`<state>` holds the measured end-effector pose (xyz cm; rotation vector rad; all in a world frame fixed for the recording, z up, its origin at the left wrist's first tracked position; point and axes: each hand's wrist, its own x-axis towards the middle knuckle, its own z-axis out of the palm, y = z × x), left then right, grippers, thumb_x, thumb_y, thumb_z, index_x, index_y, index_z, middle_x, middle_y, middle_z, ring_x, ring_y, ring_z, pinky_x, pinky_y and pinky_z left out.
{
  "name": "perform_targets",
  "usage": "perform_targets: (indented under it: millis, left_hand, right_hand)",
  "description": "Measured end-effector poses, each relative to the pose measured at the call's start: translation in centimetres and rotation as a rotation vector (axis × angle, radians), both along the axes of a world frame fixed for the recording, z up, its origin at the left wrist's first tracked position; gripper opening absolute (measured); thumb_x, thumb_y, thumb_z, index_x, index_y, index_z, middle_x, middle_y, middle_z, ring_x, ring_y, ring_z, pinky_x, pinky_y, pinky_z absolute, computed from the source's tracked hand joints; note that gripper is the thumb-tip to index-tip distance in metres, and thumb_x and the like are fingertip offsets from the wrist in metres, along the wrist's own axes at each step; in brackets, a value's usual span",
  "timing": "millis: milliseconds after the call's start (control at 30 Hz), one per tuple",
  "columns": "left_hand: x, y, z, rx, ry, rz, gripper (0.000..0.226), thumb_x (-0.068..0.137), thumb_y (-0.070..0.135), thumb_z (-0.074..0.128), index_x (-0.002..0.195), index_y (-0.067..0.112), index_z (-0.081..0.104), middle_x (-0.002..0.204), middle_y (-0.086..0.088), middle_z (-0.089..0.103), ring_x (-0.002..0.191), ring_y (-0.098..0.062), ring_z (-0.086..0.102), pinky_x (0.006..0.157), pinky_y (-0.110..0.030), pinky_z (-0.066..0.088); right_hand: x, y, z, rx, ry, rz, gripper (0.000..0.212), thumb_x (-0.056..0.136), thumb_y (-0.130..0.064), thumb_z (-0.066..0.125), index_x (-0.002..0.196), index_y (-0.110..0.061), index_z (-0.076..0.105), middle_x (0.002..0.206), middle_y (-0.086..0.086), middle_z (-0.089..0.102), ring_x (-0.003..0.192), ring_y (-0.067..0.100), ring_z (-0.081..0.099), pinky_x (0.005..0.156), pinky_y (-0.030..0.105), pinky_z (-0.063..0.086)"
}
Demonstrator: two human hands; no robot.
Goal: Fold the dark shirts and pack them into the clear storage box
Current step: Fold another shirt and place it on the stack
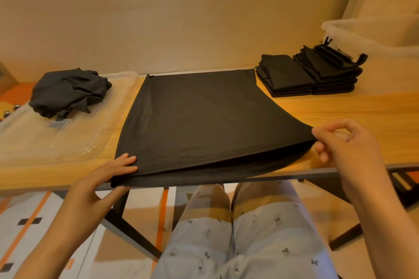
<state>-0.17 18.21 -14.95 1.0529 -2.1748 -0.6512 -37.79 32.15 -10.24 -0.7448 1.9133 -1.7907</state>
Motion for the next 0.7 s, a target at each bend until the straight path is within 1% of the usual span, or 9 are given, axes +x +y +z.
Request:
perform_targets:
  millis: [100,167,233,333,400,467,533,633,700]
  left_hand:
    - [0.0,0.0,-0.2,-0.006,0.036,0.022,0.053,0.074,0.02,0.065,0.117,0.05,0.058,0.13,0.029,0.055,0.13,0.002,0.045,0.108,-0.031,0.034]
    - [0.1,0.2,-0.2,-0.033,0.046,0.046,0.055,0.073,0.024,0.067,0.119,0.053,0.056,0.133,0.027,0.054,0.131,0.0,0.044,0.107,-0.032,0.037]
    - [0.3,0.4,0.1,-0.045,0.058,0.064,0.052,0.075,0.034,0.072,0.12,0.053,0.055,0.134,0.023,0.054,0.132,-0.001,0.044,0.107,-0.034,0.042]
    - [0.6,0.6,0.2,-0.012,0.081,0.071,0.04,0.077,0.05,0.072,0.115,0.058,0.058,0.129,0.025,0.057,0.126,0.006,0.046,0.104,-0.013,0.037]
    - [0.6,0.6,0.1,0.002,0.076,0.098,0.036,0.078,0.037,0.068,0.112,0.05,0.064,0.125,0.022,0.061,0.124,0.003,0.049,0.101,-0.007,0.035]
    - [0.5,0.7,0.1,-0.008,0.07,0.132,0.037,0.078,0.028,0.063,0.113,0.039,0.065,0.122,0.016,0.063,0.122,-0.002,0.052,0.1,-0.007,0.035]
    - [0.4,0.7,0.2,-0.027,0.069,0.144,0.034,0.078,0.023,0.064,0.111,0.03,0.066,0.12,0.019,0.064,0.118,0.001,0.053,0.099,-0.006,0.036]
    - [0.7,0.7,0.4,-0.04,0.033,0.124,0.034,0.075,0.019,0.069,0.106,0.032,0.067,0.123,0.029,0.057,0.116,0.011,0.051,0.098,-0.004,0.035]
    - [1.0,0.6,0.5,-0.047,0.04,0.125,0.032,0.076,0.017,0.067,0.101,0.037,0.068,0.12,0.029,0.06,0.112,0.011,0.054,0.096,-0.003,0.037]
  right_hand:
    - [-0.6,1.0,-0.1,-0.046,0.125,-0.104,0.011,0.09,-0.021,0.064,0.096,-0.026,0.056,0.065,0.0,0.062,0.054,0.008,0.056,0.056,0.023,0.047]
    - [-0.9,1.3,-0.8,0.074,0.264,-0.061,0.019,0.085,-0.028,0.068,0.101,-0.027,0.057,0.079,0.002,0.063,0.07,0.014,0.06,0.064,0.028,0.05]
    - [-0.9,1.3,-1.6,0.229,0.377,0.05,0.028,0.079,-0.032,0.072,0.103,-0.03,0.057,0.09,-0.003,0.061,0.083,0.012,0.056,0.067,0.025,0.045]
    - [-0.1,0.7,-2.4,0.338,0.56,0.176,0.035,0.075,-0.032,0.077,0.103,-0.033,0.058,0.096,-0.015,0.055,0.091,0.009,0.048,0.07,0.017,0.037]
    - [0.2,0.3,-2.8,0.372,0.691,0.203,0.034,0.076,-0.03,0.077,0.104,-0.034,0.058,0.097,-0.017,0.053,0.098,0.007,0.044,0.071,0.012,0.034]
    - [0.2,-0.2,-3.0,0.367,0.751,0.186,0.027,0.079,-0.025,0.075,0.101,-0.033,0.06,0.097,-0.013,0.053,0.099,0.007,0.043,0.071,0.009,0.032]
    - [-0.1,-0.5,-3.4,0.352,0.785,0.168,0.018,0.082,-0.021,0.073,0.092,-0.032,0.062,0.094,-0.011,0.055,0.097,0.006,0.041,0.071,0.008,0.031]
    - [-0.3,-0.6,-3.5,0.343,0.82,0.185,0.015,0.084,-0.019,0.07,0.083,-0.031,0.062,0.088,-0.013,0.056,0.089,0.005,0.043,0.07,0.011,0.032]
    - [-0.1,-0.3,-2.9,0.255,0.738,0.168,0.01,0.087,-0.019,0.066,0.083,-0.027,0.061,0.086,-0.014,0.057,0.083,0.001,0.049,0.067,0.011,0.034]
